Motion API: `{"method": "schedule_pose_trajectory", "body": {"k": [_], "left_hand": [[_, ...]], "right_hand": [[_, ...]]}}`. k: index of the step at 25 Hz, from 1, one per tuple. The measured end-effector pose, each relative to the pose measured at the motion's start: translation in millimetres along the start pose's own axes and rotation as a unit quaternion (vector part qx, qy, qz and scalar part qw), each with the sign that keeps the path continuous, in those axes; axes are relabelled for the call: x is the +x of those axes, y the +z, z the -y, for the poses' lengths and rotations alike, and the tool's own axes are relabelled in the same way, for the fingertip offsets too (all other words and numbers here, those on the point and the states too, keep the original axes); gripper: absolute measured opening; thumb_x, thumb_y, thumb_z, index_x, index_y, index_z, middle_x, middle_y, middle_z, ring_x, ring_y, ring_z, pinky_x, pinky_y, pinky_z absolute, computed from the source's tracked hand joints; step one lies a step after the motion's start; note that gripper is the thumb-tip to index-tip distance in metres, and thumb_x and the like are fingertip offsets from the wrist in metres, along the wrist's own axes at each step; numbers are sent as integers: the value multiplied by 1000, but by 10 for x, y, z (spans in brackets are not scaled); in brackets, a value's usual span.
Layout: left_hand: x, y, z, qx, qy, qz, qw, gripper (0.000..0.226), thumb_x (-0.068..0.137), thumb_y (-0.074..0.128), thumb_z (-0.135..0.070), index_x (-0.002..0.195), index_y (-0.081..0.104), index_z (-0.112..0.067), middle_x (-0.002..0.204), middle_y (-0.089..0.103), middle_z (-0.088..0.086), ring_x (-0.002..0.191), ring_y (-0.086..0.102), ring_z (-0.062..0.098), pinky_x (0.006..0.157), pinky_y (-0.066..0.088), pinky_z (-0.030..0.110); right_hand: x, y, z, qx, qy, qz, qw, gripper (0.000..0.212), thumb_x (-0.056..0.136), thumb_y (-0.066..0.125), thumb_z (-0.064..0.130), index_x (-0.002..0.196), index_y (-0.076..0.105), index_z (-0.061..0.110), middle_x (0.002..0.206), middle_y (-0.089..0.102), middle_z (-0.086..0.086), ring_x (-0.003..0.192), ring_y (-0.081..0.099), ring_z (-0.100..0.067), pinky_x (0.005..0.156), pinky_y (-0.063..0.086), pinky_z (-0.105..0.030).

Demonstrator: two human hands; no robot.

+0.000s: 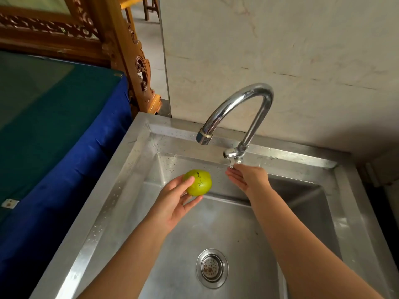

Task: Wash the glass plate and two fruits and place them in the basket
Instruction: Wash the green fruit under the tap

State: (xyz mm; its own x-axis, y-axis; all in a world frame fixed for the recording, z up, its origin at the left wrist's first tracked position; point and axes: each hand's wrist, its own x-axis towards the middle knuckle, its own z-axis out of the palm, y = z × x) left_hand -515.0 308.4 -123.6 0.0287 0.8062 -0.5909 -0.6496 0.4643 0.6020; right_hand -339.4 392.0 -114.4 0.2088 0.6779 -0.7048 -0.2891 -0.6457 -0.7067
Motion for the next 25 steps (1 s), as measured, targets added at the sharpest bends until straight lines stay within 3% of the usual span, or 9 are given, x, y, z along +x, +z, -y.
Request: {"method": "schedule_pose_trajectory", "body": {"k": [3, 7, 13, 16, 19, 21, 22, 24, 25], "left_hand": [[5, -13, 5, 4, 2, 12, 1000, 12, 85, 60, -14, 95, 65, -16, 99, 68, 9, 78, 71, 12, 60, 58, 26], [20, -11, -4, 7, 12, 25, 1000, 17, 83, 61, -14, 100, 64, -15, 103, 67, 8, 81, 71, 11, 62, 58, 26], [57, -14, -49, 15, 27, 33, 999, 35, 69, 69, -18, 104, 62, -18, 116, 62, 9, 94, 68, 15, 67, 58, 29], [51, -16, -68, 20, 41, 37, 998, 36, 63, 72, -21, 98, 65, -21, 119, 60, 10, 98, 66, 17, 69, 58, 29], [47, -12, -77, 22, 48, 31, 998, 34, 66, 71, -18, 99, 65, -21, 120, 61, 12, 98, 66, 19, 70, 58, 29], [38, 19, -83, 19, 47, 32, 998, 34, 76, 67, -17, 109, 62, -16, 120, 62, 13, 102, 65, 21, 73, 59, 29], [30, 44, -93, 15, 45, 41, 998, 37, 78, 65, -19, 114, 61, -15, 118, 65, 12, 101, 67, 20, 73, 58, 28], [0, 89, -118, -13, 34, 55, 998, 37, 76, 63, -24, 112, 65, -15, 105, 71, 10, 92, 71, 17, 69, 58, 27], [-22, 105, -127, -31, 25, 56, 998, 32, 77, 62, -24, 107, 68, -16, 100, 73, 8, 89, 72, 16, 67, 58, 27]], "right_hand": [[-42, -9, 8, 17, 18, 8, 1000, 13, 84, 60, -2, 71, 59, -5, 65, 67, -17, 54, 67, -21, 45, 57, -24], [-46, 54, 108, 32, 17, -2, 999, 15, 82, 61, -6, 67, 57, -8, 40, 63, -12, 36, 63, -16, 38, 53, -22], [-66, 180, 269, 31, 15, -11, 999, 15, 81, 62, -6, 67, 57, -8, 38, 61, -12, 33, 62, -16, 37, 53, -22], [-106, 188, 299, 56, 6, -32, 998, 15, 83, 60, -5, 68, 56, -7, 57, 66, -18, 37, 63, -17, 42, 56, -24], [-268, 223, -4, 5, -70, -1, 998, 18, 87, 59, 12, 90, 62, -6, 93, 69, -16, 69, 69, -21, 68, 60, -31], [-497, 281, -313, -128, -206, 116, 963, 53, 81, 65, 39, 126, 55, 10, 116, 64, 1, 103, 62, -13, 93, 51, -31], [-572, 323, -437, -187, -268, 192, 925, 64, 78, 66, 45, 133, 47, 19, 122, 57, 7, 114, 53, -6, 100, 43, -23], [-614, 430, -576, -261, -369, 251, 856, 48, 82, 63, 37, 127, 50, 26, 122, 51, 0, 116, 39, 3, 97, 30, -4], [-613, 463, -575, -273, -400, 241, 841, 34, 87, 59, 32, 120, 53, 30, 117, 52, -1, 112, 39, 2, 93, 29, 0]]}}
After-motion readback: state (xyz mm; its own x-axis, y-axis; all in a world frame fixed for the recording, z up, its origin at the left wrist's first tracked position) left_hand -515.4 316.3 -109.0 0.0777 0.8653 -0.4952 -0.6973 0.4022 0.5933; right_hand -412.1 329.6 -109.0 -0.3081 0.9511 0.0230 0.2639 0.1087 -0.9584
